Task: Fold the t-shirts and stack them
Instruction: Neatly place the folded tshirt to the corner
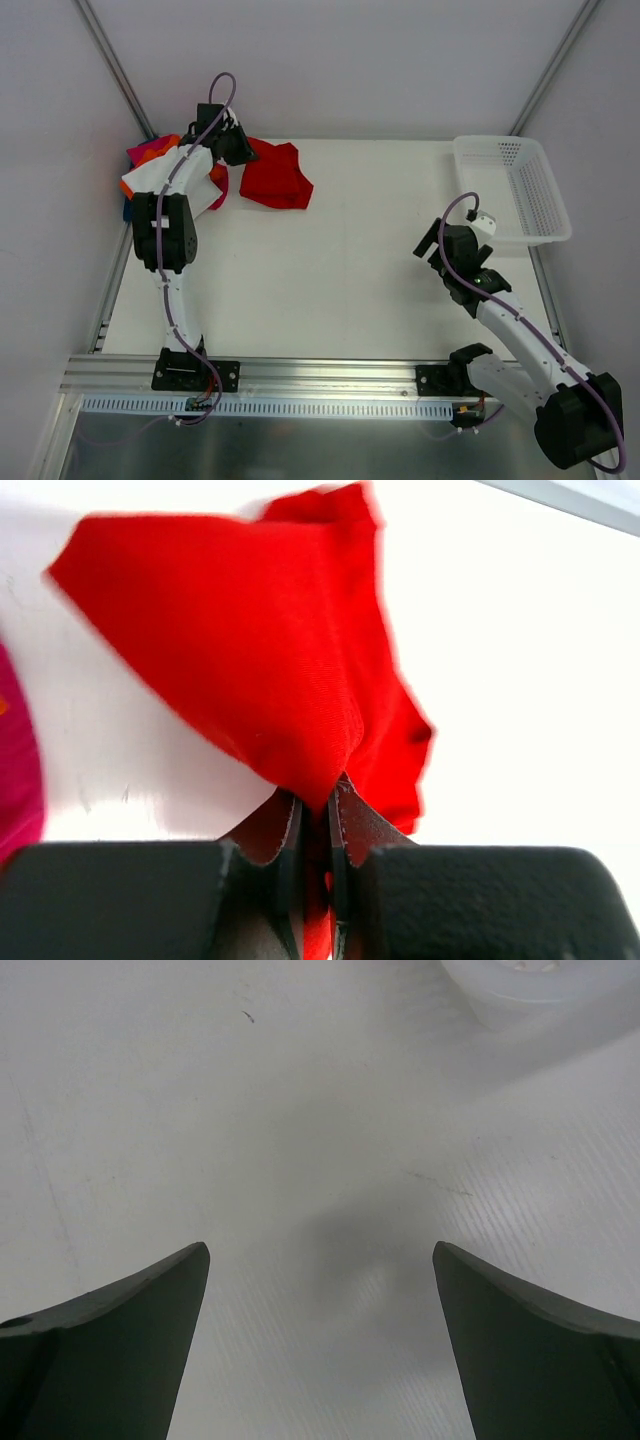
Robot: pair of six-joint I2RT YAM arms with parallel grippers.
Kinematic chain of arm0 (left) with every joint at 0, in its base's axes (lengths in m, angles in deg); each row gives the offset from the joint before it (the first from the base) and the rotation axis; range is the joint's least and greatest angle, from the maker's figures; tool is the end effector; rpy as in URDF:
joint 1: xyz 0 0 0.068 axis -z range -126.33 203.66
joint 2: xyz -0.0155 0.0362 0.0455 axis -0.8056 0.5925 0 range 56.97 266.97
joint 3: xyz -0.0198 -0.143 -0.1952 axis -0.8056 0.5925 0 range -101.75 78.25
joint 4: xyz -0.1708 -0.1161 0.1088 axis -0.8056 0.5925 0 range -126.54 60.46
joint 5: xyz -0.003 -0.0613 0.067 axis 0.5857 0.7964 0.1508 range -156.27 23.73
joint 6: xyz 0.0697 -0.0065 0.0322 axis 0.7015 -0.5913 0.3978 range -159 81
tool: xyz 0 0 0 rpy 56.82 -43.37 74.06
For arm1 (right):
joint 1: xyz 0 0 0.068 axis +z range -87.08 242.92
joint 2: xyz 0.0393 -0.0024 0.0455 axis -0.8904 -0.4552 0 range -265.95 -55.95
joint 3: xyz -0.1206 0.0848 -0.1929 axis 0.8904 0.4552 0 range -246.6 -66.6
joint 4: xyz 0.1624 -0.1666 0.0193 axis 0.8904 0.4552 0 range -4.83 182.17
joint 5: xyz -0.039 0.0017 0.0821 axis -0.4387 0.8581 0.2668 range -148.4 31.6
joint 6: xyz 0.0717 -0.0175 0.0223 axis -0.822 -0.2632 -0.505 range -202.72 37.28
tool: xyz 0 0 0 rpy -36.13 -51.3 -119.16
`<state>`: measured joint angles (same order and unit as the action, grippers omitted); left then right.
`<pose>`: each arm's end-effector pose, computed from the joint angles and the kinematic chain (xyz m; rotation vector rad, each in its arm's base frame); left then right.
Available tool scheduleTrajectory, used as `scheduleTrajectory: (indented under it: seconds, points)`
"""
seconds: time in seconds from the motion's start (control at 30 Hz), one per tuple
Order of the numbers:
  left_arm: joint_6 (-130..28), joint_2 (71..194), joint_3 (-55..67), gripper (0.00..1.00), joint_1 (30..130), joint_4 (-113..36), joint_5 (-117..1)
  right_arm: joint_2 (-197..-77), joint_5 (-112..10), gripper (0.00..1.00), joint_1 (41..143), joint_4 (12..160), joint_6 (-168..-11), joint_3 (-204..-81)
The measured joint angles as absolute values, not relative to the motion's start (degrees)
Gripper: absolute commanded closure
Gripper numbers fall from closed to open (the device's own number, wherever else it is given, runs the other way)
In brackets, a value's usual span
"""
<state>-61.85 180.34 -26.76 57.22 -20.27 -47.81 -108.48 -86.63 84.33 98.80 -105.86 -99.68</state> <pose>0.4806 -0.0506 0.2198 -0.1835 2.1973 -0.6109 0.2082 0.0482 0.2114 0.3109 2.0494 -0.0559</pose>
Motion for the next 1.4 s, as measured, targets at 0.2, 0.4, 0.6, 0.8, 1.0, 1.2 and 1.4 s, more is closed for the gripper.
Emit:
scheduleTrajectory:
  seconds: [0.2, 0.4, 0.6, 0.8, 1.0, 1.2, 1.4]
  points:
    - [-55.23, 172.93, -26.78, 1.00, 58.20, -14.28, -50.33, -108.09, -84.99, 0.01, 84.16, 98.21, -106.21, -99.57]
    - [-50.93, 170.96, -26.78, 1.00, 57.59, -8.97, -54.39, -107.54, -84.40, 0.00, 84.16, 97.82, -106.27, -98.98]
    - [-48.59, 170.74, -26.76, 1.00, 53.85, -5.23, -56.56, -107.50, -83.94, 0.00, 84.11, 97.79, -106.27, -98.58]
    - [-46.88, 168.88, -25.99, 1.00, 47.84, -3.46, -59.86, -107.52, -83.63, 0.01, 84.11, 97.77, -106.30, -98.56]
    - [-45.13, 166.98, -26.69, 1.00, 46.83, -2.70, -63.70, -108.26, -83.57, 0.01, 84.09, 97.73, -106.27, -98.56]
    - [-44.89, 165.89, -28.68, 1.00, 45.83, -1.41, -63.92, -109.55, -83.11, 0.01, 84.07, 97.51, -106.27, -98.56]
    - [-44.63, 164.12, -30.54, 1.00, 43.77, -0.05, -64.23, -110.32, -82.89, 0.00, 84.05, 97.38, -106.30, -98.56]
